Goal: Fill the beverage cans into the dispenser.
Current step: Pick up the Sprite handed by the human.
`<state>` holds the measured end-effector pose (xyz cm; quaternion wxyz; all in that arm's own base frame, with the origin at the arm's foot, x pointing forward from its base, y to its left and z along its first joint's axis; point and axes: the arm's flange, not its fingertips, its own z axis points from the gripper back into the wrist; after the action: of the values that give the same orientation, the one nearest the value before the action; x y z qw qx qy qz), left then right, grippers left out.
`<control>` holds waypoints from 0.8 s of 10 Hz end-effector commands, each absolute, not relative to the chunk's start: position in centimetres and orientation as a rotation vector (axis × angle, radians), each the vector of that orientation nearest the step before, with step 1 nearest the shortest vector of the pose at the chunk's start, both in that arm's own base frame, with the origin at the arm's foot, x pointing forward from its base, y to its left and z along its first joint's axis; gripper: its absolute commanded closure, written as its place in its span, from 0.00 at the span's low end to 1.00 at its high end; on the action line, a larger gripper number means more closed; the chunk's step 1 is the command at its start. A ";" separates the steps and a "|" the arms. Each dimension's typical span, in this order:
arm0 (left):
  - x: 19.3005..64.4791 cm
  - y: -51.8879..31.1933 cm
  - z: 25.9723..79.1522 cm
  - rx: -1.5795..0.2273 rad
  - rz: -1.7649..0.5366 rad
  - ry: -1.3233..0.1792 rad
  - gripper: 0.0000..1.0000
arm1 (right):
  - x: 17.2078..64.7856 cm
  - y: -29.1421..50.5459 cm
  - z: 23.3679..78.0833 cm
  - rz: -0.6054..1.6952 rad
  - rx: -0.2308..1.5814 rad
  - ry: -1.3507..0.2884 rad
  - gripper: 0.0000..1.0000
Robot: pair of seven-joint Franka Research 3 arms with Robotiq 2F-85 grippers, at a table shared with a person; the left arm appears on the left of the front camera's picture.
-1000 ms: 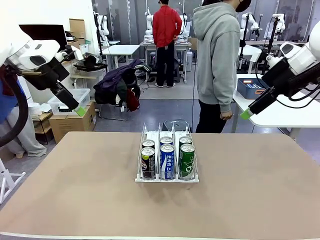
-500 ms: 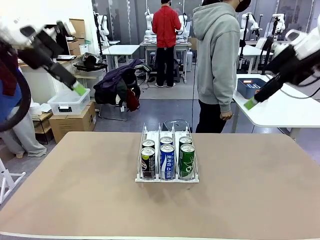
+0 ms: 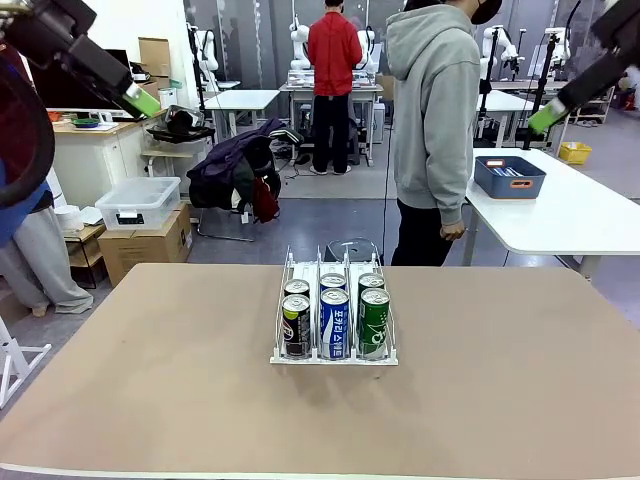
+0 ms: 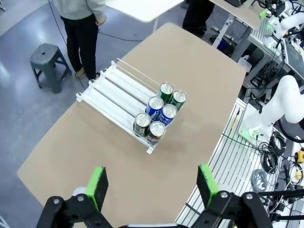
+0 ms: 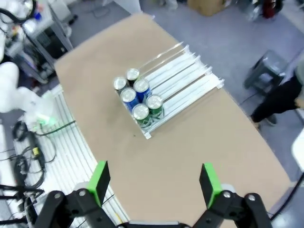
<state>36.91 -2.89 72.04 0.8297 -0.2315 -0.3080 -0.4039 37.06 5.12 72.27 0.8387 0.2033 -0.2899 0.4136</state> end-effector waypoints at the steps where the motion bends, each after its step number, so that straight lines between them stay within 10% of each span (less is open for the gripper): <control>1: 36.5 -1.9 72.1 -0.495 -0.866 -0.693 0.00 | 37.7 4.5 75.1 0.823 0.410 -0.645 0.00; 8: 35.9 0.7 74.7 -0.483 -0.908 -0.734 0.00 | 39.1 0.7 79.1 0.712 0.416 -0.741 0.00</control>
<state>35.73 0.28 74.63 0.8136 -0.2105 -0.3450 -0.4181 39.47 0.82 78.65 0.8487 0.1855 -0.3464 0.3540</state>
